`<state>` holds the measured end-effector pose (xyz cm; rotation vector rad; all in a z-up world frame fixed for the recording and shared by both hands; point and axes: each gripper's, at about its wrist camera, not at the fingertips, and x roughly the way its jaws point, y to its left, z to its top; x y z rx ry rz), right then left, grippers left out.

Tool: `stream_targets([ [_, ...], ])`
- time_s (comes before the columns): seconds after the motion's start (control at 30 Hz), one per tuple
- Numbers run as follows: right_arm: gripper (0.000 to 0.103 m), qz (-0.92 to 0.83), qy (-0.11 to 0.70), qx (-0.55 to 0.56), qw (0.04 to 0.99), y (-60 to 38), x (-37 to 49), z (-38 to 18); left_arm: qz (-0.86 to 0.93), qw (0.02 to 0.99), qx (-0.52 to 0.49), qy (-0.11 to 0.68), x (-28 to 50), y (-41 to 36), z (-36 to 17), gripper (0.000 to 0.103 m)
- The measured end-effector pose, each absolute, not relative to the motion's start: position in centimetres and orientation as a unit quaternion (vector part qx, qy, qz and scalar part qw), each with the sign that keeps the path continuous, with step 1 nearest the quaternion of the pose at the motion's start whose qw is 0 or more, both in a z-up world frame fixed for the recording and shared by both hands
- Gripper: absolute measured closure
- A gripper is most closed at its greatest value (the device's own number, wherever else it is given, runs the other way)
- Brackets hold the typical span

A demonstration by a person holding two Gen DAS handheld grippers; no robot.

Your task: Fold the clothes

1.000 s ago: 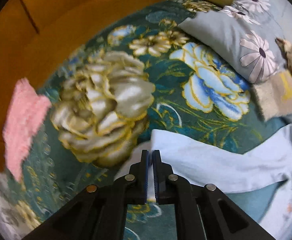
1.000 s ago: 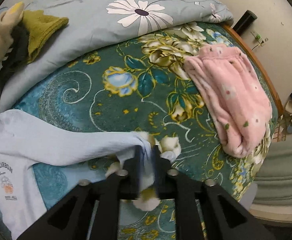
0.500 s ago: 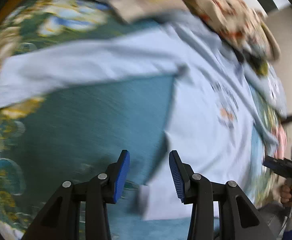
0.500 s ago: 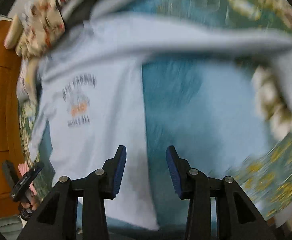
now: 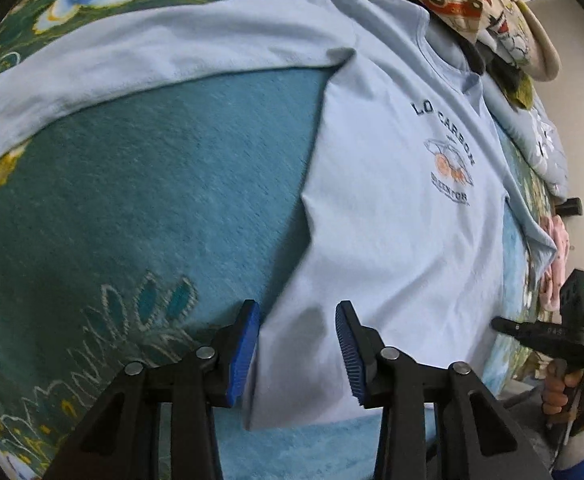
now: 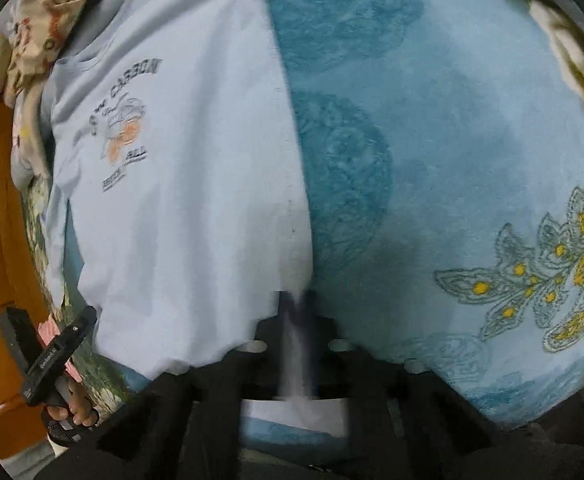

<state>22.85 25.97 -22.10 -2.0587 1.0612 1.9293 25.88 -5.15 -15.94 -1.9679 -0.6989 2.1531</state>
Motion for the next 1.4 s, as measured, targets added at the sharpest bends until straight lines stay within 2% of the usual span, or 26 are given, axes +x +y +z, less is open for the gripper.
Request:
stream_targets([
  [0.03,0.101,0.653,0.347,-0.670,0.064,25.8,22.7,-21.2,0.718,0.074,-0.653,-0.228,26.0,-4.8,-15.6,0.100],
  [0.13,0.101,0.695,0.327,-0.636,0.068,26.0,22.3,-18.0,0.724,0.091,-0.645,-0.226,26.6,-3.9,-14.2,0.100],
  [0.27,0.101,0.739,0.344,-0.575,0.069,28.6,23.2,-13.3,0.727,0.136,-0.617,-0.268,27.9,-3.6,-10.1,0.100],
  [0.37,0.101,0.751,0.353,-0.552,0.082,30.3,23.1,-11.5,0.741,0.133,-0.600,-0.270,26.7,-4.3,-9.8,0.100],
  [0.83,0.101,0.735,0.359,-0.564,0.112,33.7,15.6,-12.8,0.767,0.080,-0.570,-0.283,13.9,-5.9,-11.9,0.100],
  [0.97,0.100,0.725,0.353,-0.577,0.128,34.2,13.1,-14.7,0.746,0.060,-0.582,-0.319,10.8,-6.8,-14.3,0.095],
  [1.03,0.100,0.720,0.345,-0.587,0.133,34.4,12.3,-15.9,0.733,0.040,-0.587,-0.341,10.7,-7.9,-15.1,0.097],
  [1.07,0.094,0.721,0.345,-0.586,0.132,34.7,12.2,-16.1,0.727,0.042,-0.587,-0.354,10.9,-8.4,-15.3,0.092],
  [1.1,0.080,0.723,0.349,-0.582,0.131,35.0,12.4,-16.2,0.723,0.052,-0.585,-0.363,11.6,-8.8,-15.2,0.077],
  [1.13,0.070,0.727,0.355,-0.573,0.131,35.5,12.8,-16.2,0.720,0.062,-0.583,-0.371,12.4,-9.2,-15.1,0.068],
  [1.17,0.059,0.730,0.361,-0.565,0.130,36.1,13.3,-16.2,0.717,0.073,-0.580,-0.379,13.2,-9.6,-15.0,0.055],
  [1.27,0.059,0.732,0.389,-0.545,0.122,37.5,15.5,-17.0,0.721,0.078,-0.592,-0.352,15.6,-9.4,-15.4,0.051],
  [1.4,0.059,0.691,0.409,-0.583,0.124,37.3,17.6,-20.8,0.712,0.091,-0.609,-0.338,18.0,-8.8,-16.4,0.051],
])
